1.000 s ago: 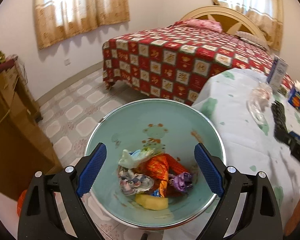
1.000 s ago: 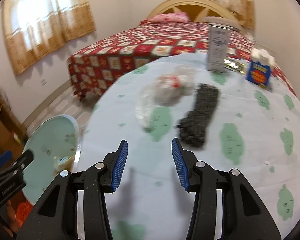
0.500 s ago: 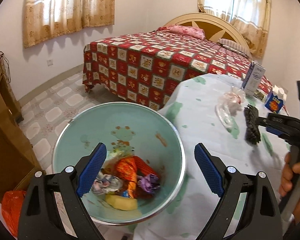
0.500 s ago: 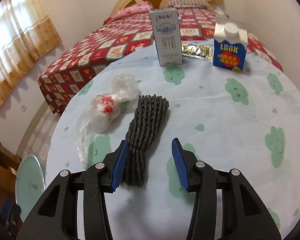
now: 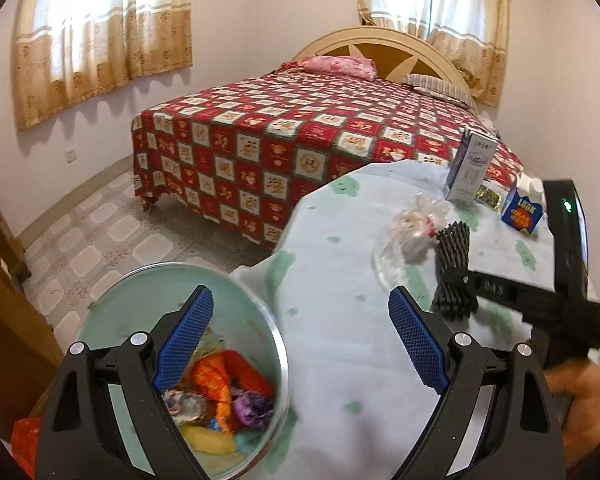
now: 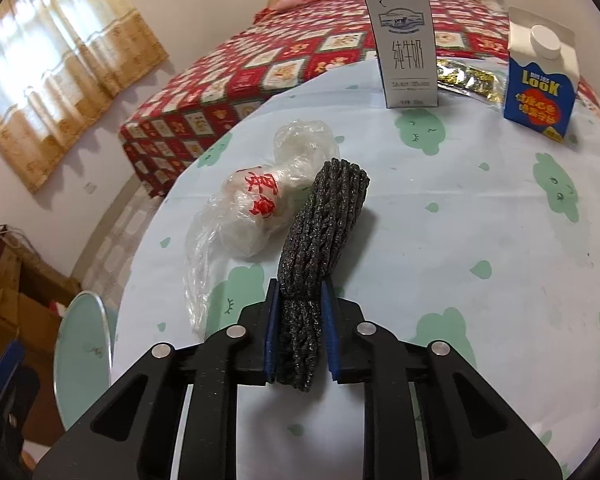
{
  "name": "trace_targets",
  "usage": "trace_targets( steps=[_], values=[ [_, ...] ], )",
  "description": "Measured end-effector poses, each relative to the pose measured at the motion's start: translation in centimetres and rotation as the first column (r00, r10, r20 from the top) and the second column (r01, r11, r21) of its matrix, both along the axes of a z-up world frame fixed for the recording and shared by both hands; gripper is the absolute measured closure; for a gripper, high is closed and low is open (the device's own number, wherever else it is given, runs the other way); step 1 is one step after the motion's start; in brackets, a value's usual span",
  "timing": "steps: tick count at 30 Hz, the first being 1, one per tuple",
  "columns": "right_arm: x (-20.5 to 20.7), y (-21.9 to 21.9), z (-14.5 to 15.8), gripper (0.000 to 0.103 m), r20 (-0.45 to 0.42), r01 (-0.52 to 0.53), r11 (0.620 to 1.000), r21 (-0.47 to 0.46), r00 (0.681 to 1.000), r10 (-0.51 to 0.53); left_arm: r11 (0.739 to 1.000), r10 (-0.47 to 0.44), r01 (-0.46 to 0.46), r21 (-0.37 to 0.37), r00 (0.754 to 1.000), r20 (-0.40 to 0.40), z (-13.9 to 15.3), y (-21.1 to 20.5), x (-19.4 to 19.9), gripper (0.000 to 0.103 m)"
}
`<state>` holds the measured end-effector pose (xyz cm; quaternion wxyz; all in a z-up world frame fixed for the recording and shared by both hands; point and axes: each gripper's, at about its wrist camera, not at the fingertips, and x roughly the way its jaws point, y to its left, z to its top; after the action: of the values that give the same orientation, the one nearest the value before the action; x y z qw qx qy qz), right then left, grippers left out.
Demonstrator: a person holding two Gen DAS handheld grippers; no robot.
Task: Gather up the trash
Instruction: 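Grasp the black scrubber pad with the right tool while the left tool grasps the clear plastic bag, then carry the clear plastic bag and black scrubber over the teal bucket with both tools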
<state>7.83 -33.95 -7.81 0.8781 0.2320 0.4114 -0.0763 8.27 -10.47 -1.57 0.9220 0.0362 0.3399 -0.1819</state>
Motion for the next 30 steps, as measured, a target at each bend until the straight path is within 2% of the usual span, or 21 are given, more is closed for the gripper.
trace_targets(
  steps=[3, 5, 8, 10, 13, 18, 22, 26, 30],
  values=[
    [-1.3, -0.9, 1.0, 0.084, 0.029, 0.032, 0.999, -0.037, 0.999, -0.031, 1.0, -0.028, 0.028, 0.009, 1.0, -0.005, 0.0, -2.0, 0.6, 0.015],
    [-2.4, -2.2, 2.1, 0.084, 0.034, 0.064, 0.984, -0.166, 0.998, -0.06, 0.998, -0.064, 0.064, 0.027, 0.998, -0.003, -0.1, -3.9, 1.0, 0.015],
    [-3.4, -3.2, 2.7, 0.084, 0.024, 0.09, 0.938, -0.336, 0.996, -0.087, 0.993, -0.108, 0.108, 0.049, 0.994, 0.001, -0.3, -6.9, 2.0, 0.015],
    [-3.9, -3.9, 2.6, 0.084, 0.015, 0.095, 0.923, -0.372, 0.995, -0.096, 0.99, -0.132, 0.132, 0.048, 0.991, -0.009, -0.6, -8.8, 2.9, 0.016],
    [-4.4, -5.9, 2.1, 0.084, -0.001, 0.107, 0.926, -0.363, 0.993, -0.115, 0.987, -0.16, 0.161, 0.016, 0.985, -0.06, -1.6, -11.6, 5.0, 0.016],
    [-4.8, -8.5, 1.1, 0.084, -0.016, 0.11, 0.935, -0.339, 0.992, -0.123, 0.982, -0.172, 0.179, 0.06, 0.979, -0.106, -3.6, -15.2, 7.9, 0.026],
    [-5.0, -9.6, 0.2, 0.084, -0.015, 0.115, 0.945, -0.305, 0.992, -0.125, 0.983, -0.163, 0.175, 0.059, 0.972, -0.171, -5.5, -17.2, 9.7, 0.032],
    [-4.8, -9.3, -0.2, 0.083, -0.007, 0.11, 0.943, -0.313, 0.993, -0.119, 0.987, -0.148, 0.159, 0.032, 0.961, -0.232, -6.9, -17.8, 10.7, 0.05],
    [-4.7, -9.0, -0.3, 0.083, -0.006, 0.11, 0.941, -0.32, 0.993, -0.118, 0.987, -0.146, 0.159, 0.04, 0.965, -0.217, -6.8, -18.2, 10.5, 0.059]
  ],
)
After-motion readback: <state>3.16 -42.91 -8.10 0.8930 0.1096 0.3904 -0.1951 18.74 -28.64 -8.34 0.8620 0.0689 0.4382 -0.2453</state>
